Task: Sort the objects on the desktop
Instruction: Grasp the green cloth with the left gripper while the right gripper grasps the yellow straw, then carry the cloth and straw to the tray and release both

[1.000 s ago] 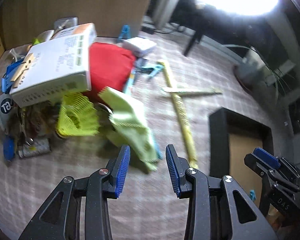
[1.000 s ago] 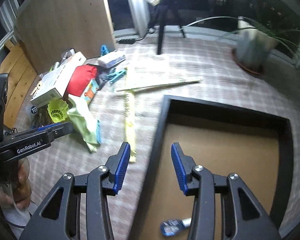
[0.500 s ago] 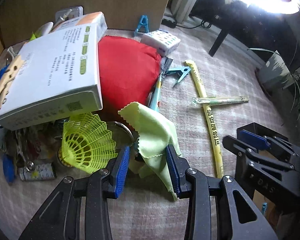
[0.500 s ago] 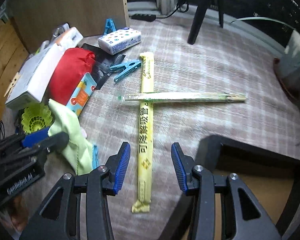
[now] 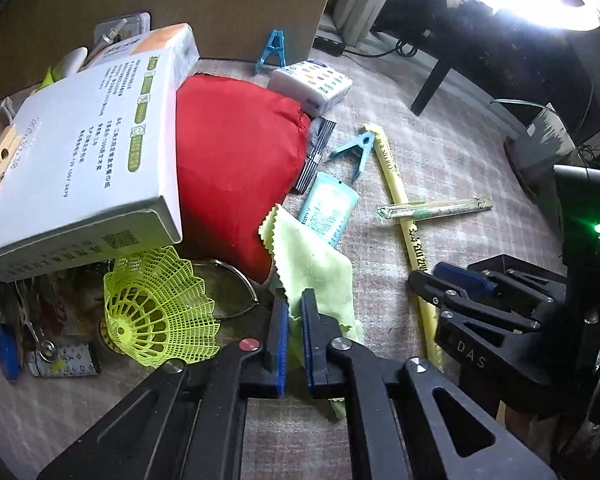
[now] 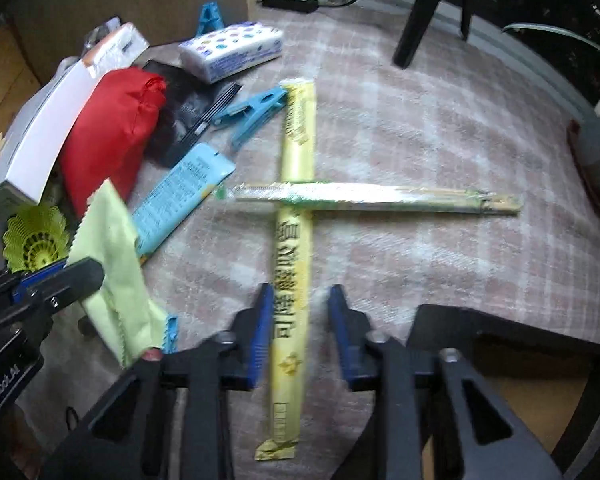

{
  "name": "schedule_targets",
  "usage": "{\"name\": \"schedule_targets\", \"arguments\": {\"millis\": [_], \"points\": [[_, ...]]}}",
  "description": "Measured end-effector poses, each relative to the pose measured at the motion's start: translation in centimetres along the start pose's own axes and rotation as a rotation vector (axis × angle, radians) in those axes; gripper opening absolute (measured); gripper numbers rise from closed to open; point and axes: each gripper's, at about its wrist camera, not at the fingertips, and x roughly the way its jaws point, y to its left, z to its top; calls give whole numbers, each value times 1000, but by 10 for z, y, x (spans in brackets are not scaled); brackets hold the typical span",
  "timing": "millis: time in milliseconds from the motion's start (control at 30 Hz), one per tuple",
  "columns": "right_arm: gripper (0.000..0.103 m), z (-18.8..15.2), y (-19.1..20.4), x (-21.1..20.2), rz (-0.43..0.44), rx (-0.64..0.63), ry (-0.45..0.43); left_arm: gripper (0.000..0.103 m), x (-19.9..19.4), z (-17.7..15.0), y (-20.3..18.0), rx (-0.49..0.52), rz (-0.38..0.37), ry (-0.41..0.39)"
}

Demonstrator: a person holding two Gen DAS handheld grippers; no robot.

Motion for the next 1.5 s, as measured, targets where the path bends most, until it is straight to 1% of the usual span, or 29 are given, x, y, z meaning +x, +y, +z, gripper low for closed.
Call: {"name": "schedule_targets", "arguments": {"millis": [33,67,200,267,433,600,633,700,767,933,1000,1067,1200,1400,1500], "points": [[14,-2,2,1,4,4,3,1,0,-1,0,0,-5,0],[12,-3,1,0,7,8,4,1,-2,-2,1,-4,-15,-2],[12,-7,-4,-5,49,34,0,1,-10,-4,1,8,-23,-24],[12,-11,-7,-9,68,47,-10,1,-14,-5,3,-2,-25,-34],[12,-17,-19,-24,127,89,-25,1,-27,-6,4,-15,-51,-53],[12,-30,-30,-35,183,118,-23,1,-47,-9,-4,3,-87,-86],[12,-34,-31,-39,212,125,-23,1,-50,-10,-5,5,-91,-92],[12,-34,-25,-49,233,129,-29,1,-59,-10,-9,6,-109,-104],[12,-40,-19,-62,229,116,-54,1,-68,-10,-13,12,-126,-118],[12,-43,-19,-94,243,117,-108,1,-92,-8,-23,33,-158,-151],[12,-41,-18,-102,243,115,-127,1,-102,-8,-29,45,-174,-165],[12,-44,-21,-115,225,112,-151,1,-111,-8,-38,66,-195,-174],[12,-55,-39,-132,188,124,-174,1,-120,-12,-58,110,-231,-173],[12,-88,-87,-143,91,191,-182,1,-118,-21,-100,186,-278,-149],[12,-115,-118,-145,42,250,-176,1,-110,-27,-124,223,-305,-120]]}}
